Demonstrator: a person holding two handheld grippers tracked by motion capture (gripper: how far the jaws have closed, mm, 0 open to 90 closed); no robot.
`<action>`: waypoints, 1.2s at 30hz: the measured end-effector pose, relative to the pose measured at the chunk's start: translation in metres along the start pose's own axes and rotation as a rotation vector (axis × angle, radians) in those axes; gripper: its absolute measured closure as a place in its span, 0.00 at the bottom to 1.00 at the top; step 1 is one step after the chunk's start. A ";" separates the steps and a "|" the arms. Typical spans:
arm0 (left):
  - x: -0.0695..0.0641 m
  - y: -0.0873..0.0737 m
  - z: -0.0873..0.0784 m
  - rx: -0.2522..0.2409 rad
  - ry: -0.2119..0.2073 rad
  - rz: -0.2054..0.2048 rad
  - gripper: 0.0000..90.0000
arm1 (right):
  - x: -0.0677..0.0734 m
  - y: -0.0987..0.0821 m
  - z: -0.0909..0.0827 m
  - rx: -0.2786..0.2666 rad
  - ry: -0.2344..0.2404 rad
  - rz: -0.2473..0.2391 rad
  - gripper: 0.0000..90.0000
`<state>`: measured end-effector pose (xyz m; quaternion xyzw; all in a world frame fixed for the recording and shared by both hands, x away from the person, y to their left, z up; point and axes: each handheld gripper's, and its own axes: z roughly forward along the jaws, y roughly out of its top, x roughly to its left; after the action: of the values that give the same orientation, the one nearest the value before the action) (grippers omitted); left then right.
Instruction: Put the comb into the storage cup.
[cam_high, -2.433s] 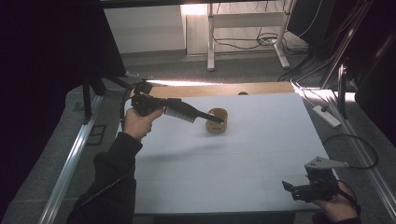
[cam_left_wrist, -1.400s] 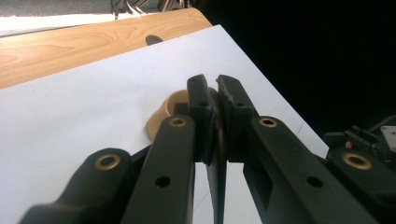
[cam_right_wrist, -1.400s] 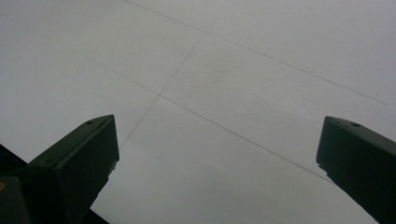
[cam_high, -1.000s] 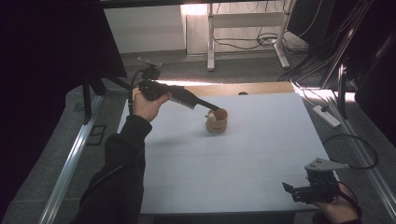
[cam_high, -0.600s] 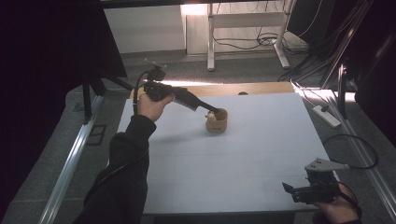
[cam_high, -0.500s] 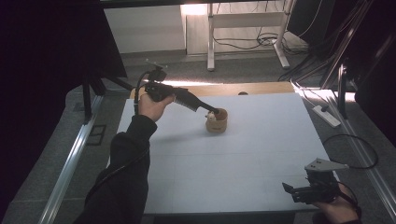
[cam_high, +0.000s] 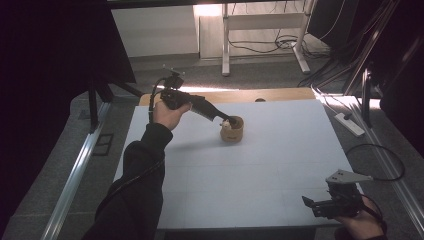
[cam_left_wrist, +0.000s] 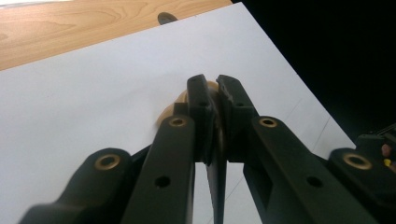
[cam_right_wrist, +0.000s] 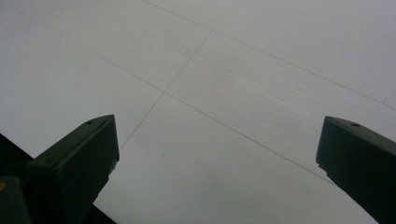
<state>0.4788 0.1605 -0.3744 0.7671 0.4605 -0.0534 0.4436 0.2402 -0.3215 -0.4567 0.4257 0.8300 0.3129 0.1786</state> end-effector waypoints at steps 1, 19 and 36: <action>0.000 0.000 0.001 0.002 0.000 0.000 0.93 | 0.000 0.000 0.000 0.001 0.001 0.000 0.00; -0.003 0.003 0.019 0.031 0.021 0.010 0.93 | 0.000 0.000 0.001 0.012 0.004 -0.005 0.00; -0.005 0.003 0.031 0.052 0.030 0.012 0.93 | 0.001 0.001 0.002 0.020 0.008 -0.009 0.00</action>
<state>0.4885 0.1342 -0.3888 0.7818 0.4609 -0.0513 0.4167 0.2412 -0.3199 -0.4577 0.4224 0.8358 0.3054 0.1724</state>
